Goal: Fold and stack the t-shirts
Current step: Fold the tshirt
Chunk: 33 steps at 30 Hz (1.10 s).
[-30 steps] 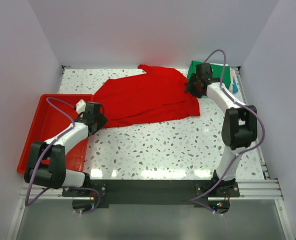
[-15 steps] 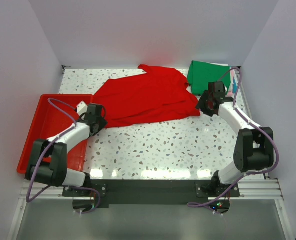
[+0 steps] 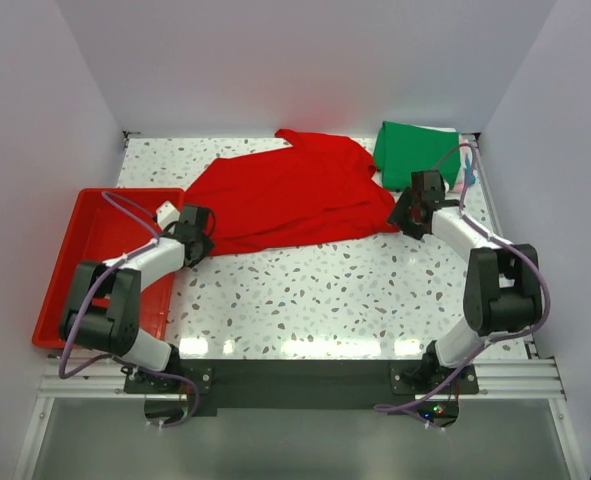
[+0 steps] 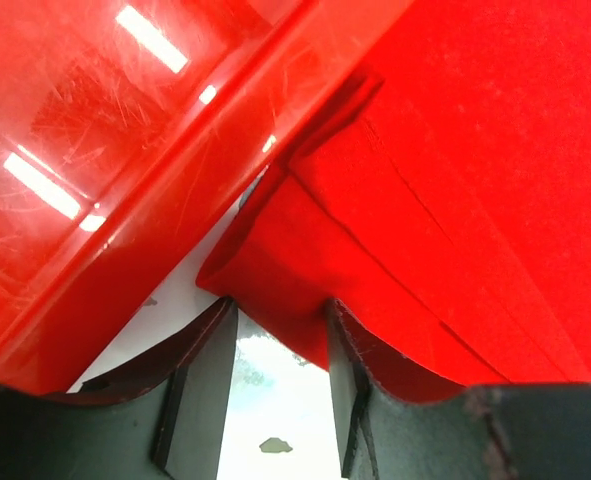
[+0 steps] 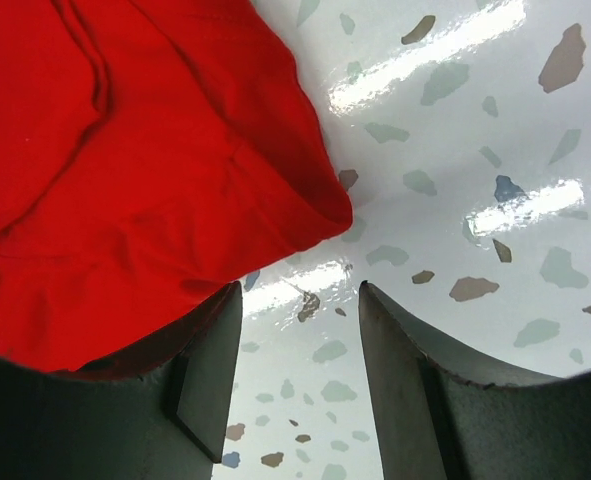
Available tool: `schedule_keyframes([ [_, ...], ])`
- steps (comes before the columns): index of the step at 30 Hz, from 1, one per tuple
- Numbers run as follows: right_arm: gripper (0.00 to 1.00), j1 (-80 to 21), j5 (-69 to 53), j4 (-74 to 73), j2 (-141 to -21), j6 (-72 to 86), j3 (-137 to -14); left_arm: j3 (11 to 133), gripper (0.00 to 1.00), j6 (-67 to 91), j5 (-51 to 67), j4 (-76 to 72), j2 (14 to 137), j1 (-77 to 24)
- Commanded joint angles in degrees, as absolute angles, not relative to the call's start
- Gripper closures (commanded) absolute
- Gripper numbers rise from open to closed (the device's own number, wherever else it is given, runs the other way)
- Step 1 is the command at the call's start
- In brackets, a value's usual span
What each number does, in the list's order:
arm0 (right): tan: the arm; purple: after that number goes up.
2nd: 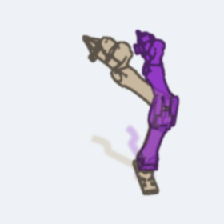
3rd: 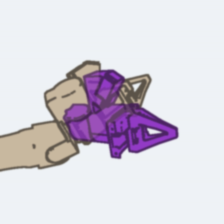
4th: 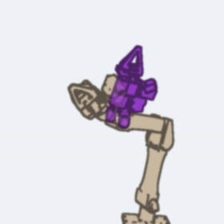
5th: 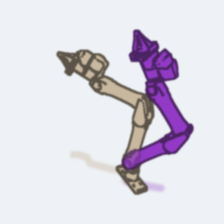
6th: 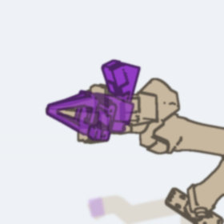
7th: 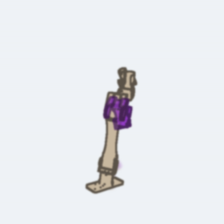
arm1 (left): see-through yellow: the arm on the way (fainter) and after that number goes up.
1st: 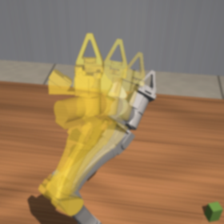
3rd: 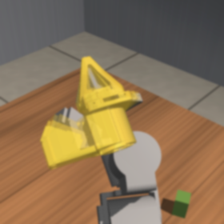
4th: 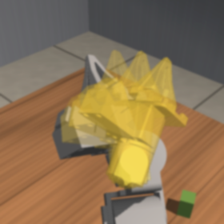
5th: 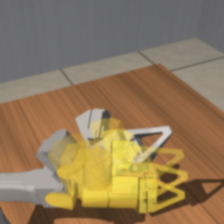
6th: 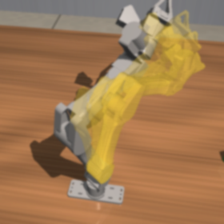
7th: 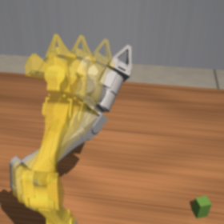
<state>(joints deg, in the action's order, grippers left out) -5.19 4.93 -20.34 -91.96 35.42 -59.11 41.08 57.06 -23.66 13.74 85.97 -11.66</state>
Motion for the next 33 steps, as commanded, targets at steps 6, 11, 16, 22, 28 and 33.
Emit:
schedule_keyframes([
  [6, 0.46, -5.2, 4.0, -14.7, -98.3, 37.3, -61.5, 42.2, 0.61, 57.7, -28.5, 15.0, 89.3, -10.5],
  [11, 0.46, -5.2, 3.9, -13.9, -100.9, 37.5, -62.7, 42.8, 0.76, 57.6, -28.6, 15.1, 90.3, -10.4],
  [16, 0.64, -5.1, 4.9, -14.5, -102.4, 37.5, -64.8, 43.7, 1.0, 56.3, -27.5, 14.9, 90.1, -10.4],
  [22, 1.0, -3.6, 6.7, -18.9, -100.6, 36.3, -67.5, 45.5, 1.0, 54.8, -27.2, 16.2, 87.8, -10.5],
  [28, 1.0, -0.1, 6.4, -23.0, -90.2, 35.6, -63.0, 45.5, 1.0, 54.5, -25.8, 18.4, 83.3, -10.5],
  [33, 1.0, 5.1, 5.2, -25.3, -81.1, 34.5, -55.3, 42.3, 1.0, 54.8, -24.3, 19.0, 76.7, -11.6],
])
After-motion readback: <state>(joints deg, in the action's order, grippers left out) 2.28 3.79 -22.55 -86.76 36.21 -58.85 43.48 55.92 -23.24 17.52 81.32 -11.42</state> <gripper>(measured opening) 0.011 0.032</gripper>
